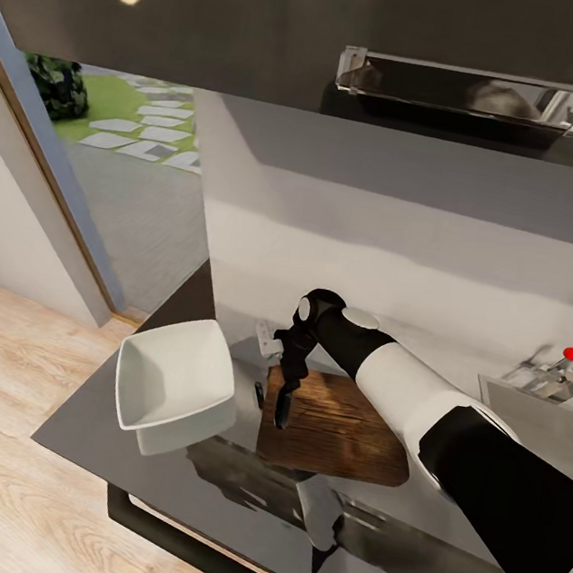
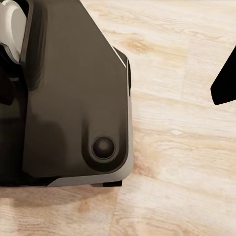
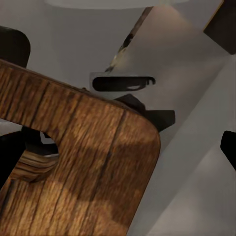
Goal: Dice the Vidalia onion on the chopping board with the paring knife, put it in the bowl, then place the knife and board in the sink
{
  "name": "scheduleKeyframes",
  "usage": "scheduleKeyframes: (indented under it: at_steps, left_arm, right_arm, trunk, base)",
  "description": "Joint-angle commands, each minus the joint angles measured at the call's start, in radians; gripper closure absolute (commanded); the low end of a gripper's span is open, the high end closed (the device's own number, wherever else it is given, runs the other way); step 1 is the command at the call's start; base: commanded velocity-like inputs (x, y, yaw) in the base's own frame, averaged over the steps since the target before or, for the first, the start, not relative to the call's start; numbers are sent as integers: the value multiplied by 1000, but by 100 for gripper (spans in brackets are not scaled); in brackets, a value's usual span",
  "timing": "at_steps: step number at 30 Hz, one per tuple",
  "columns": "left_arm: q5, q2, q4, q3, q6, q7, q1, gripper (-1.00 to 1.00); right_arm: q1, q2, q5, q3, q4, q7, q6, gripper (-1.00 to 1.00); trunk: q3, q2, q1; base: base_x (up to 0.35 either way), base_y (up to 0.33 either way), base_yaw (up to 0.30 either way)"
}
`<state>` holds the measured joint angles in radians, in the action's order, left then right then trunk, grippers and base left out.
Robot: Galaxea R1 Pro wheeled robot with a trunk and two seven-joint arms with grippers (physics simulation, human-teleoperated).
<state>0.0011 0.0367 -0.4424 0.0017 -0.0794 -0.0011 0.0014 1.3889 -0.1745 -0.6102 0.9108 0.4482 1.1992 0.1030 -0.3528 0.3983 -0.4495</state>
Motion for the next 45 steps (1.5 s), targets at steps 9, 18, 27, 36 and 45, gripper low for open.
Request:
scheduleKeyframes:
  at_steps: [9, 18, 27, 36, 45]
  left_arm:
    - [0, 0, -1, 0, -2, 0, 0, -100]
    - [0, 0, -1, 0, -2, 0, 0, -100]
    - [-1, 0, -1, 0, -2, 0, 0, -100]
    - [-2, -3, -1, -2, -2, 0, 0, -100]
    - [-3, -3, 0, 0, -2, 0, 0, -100]
  right_arm:
    - [1, 0, 1, 2, 1, 3, 10, -100]
    - [1, 0, 1, 2, 0, 3, 12, -100]
    - [1, 0, 1, 2, 0, 2, 12, -100]
    - [1, 0, 1, 2, -2, 2, 12, -100]
    - [1, 0, 2, 2, -2, -7, 12, -100]
  trunk:
    - [-2, 2, -1]
    - [-14, 2, -1]
    - [-29, 2, -1]
    - [-43, 2, -1]
    - [-54, 2, -1]
  base:
    - [0, 0, 0]
    - [0, 0, 0]
    - [0, 0, 0]
    - [-35, 0, 0]
    - [-12, 0, 0]
